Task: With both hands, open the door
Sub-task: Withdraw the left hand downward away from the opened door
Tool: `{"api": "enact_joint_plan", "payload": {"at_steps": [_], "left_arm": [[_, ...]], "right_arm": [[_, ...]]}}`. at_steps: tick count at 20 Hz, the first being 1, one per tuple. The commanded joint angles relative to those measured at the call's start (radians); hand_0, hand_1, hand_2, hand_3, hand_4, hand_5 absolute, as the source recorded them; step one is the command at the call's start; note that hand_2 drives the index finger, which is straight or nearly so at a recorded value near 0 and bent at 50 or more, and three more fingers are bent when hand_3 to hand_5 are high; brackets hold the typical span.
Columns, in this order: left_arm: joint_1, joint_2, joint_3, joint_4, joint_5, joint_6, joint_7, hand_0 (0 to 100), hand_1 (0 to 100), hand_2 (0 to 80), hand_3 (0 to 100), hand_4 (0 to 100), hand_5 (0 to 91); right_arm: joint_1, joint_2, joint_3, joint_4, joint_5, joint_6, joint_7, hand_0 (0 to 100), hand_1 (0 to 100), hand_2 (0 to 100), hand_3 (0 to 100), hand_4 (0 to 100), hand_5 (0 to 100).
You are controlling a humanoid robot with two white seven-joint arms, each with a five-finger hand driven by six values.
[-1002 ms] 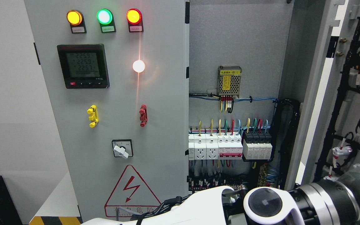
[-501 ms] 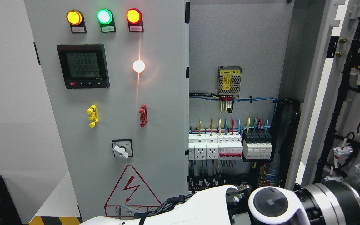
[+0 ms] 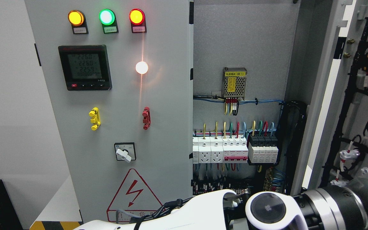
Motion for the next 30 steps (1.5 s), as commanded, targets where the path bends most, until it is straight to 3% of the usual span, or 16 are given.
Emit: {"api": "enact_joint_plan", "payload": {"at_steps": [1,11,23,30], "left_arm": [[0.027,0.117,0.023,-0.102,0.001,0.0,0.0,0,0,0.0,0,0,0.0],[0.148,0.352,0.072,-0.271,0.004,-0.006,-0.002,0,0,0.0,0,0,0.0],[0.406,0.603,0.163,-0.409,0.004,-0.012,-0.002,0,0,0.0,0,0,0.0],[0.702,0.734,0.218,-0.395,0.0,-0.014,-0.002,0,0,0.0,0,0,0.0]], "right_arm": [[-0.001,0.0,-0.003,0.0,0.025,-0.001,-0.002,19,0,0,0,0,0],[-0.001,0.0,-0.003,0.0,0.025,-0.001,-0.002,19,0,0,0,0,0],[0.001,0.0,-0.003,0.0,0.025,-0.001,-0.002,19,0,0,0,0,0],[0.001,0.0,-0.003,0.0,0.025,-0.001,-0.002,19,0,0,0,0,0]]}}
